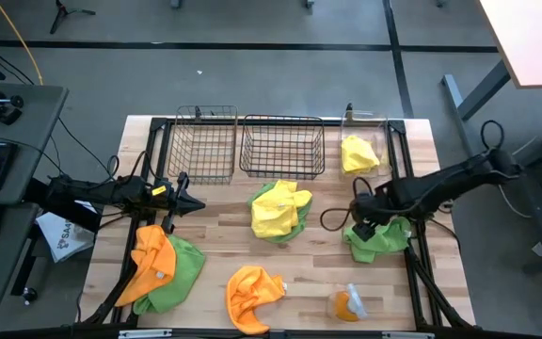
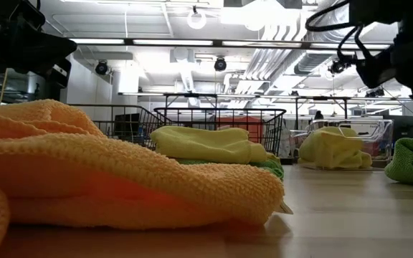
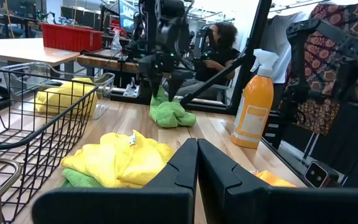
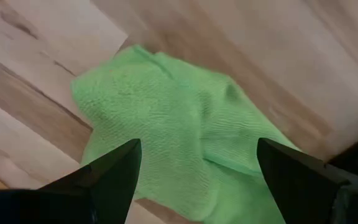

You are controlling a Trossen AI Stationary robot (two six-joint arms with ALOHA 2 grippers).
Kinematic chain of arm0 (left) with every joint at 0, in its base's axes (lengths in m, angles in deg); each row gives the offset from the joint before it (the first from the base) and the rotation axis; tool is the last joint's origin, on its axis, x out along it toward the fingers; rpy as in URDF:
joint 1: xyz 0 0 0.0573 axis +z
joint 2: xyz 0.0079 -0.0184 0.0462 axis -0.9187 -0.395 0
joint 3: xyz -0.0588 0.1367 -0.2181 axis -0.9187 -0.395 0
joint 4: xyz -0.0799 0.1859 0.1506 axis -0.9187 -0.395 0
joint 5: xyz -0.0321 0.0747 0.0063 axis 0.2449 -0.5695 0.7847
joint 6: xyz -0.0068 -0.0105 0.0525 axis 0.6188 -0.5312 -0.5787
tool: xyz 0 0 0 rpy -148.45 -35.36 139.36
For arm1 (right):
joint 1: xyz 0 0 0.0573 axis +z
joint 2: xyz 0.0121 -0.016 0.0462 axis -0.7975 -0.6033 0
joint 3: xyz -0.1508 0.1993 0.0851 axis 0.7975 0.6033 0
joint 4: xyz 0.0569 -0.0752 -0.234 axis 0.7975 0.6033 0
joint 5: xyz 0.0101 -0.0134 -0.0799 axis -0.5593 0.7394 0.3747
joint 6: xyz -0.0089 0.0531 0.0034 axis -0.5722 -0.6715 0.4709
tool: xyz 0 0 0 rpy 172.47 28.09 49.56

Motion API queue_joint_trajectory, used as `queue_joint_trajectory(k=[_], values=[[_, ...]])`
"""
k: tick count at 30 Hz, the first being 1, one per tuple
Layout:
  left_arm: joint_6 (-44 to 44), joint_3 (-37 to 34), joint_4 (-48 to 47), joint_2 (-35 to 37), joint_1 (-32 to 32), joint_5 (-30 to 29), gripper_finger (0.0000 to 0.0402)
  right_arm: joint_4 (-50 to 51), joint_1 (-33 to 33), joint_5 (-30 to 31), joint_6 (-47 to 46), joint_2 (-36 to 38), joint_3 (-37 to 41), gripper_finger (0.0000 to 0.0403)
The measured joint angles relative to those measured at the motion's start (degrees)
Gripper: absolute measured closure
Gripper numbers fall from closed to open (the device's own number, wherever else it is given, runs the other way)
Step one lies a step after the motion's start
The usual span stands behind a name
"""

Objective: Sort microfiber towel by color & place in baskets
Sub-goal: Put the right green microfiber towel into the black wire basket

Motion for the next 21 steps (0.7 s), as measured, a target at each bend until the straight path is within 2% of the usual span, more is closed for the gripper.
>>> queue_joint_trajectory(k=[7, 16, 19, 21], values=[[0.0, -0.01, 0.0, 0.0, 0.0, 0.0, 0.0402, -2.62, 3.36, -0.06, -0.11, -7.91, 0.0, 0.0087], [0.0, 0.0, 0.01, 0.01, 0.0, 0.0, 0.0401, -6.99, 4.06, -1.77, 1.98, -20.36, -0.08, 0.0094], [0.0, -0.01, 0.01, 0.01, 0.0, 0.0, 0.0401, -7.84, 4.02, -2.65, 3.58, -23.64, -0.37, 0.0132], [0.0, 0.0, -0.01, 0.02, 0.01, 0.0, 0.0402, -8.25, 4.0, -2.98, 5.48, -24.74, -0.54, 0.0186]])
